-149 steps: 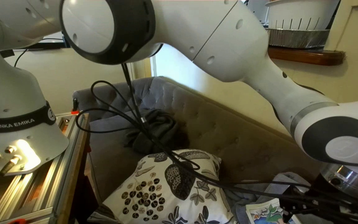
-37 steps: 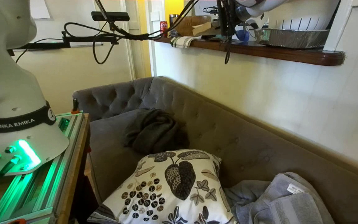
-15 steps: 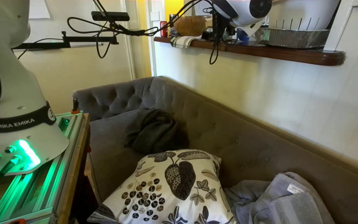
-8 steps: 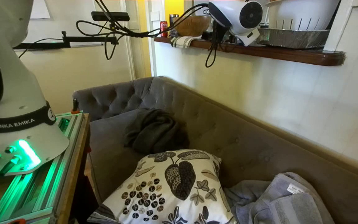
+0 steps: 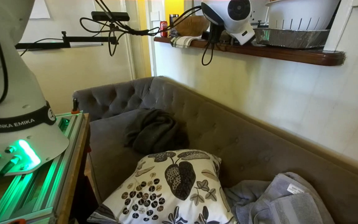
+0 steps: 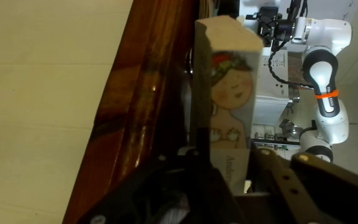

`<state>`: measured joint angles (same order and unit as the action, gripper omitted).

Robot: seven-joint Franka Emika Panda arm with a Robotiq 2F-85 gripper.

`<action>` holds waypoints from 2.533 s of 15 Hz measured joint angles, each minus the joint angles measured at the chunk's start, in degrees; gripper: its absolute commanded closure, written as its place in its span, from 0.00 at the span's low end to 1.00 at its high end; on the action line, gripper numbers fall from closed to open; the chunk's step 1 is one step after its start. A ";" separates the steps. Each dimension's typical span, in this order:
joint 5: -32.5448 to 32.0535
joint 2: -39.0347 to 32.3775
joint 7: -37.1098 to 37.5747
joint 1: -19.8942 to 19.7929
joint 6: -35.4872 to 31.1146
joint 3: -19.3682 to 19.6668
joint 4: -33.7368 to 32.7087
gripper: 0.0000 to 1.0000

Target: Put the white book on the countertop.

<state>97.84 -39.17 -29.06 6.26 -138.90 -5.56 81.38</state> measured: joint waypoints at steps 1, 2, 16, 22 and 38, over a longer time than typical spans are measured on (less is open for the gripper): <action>-0.34 0.00 0.57 0.62 -1.24 0.13 -0.08 0.44; -0.69 0.00 1.00 1.10 -2.22 0.19 -0.20 0.38; -22.99 2.54 22.86 1.96 -4.29 0.88 0.00 0.00; -38.79 6.55 36.56 1.95 -0.90 2.56 3.80 0.00; -73.71 33.83 58.24 -3.36 50.36 7.11 17.63 0.00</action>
<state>24.13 -5.35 29.18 2.90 -88.55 1.55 99.01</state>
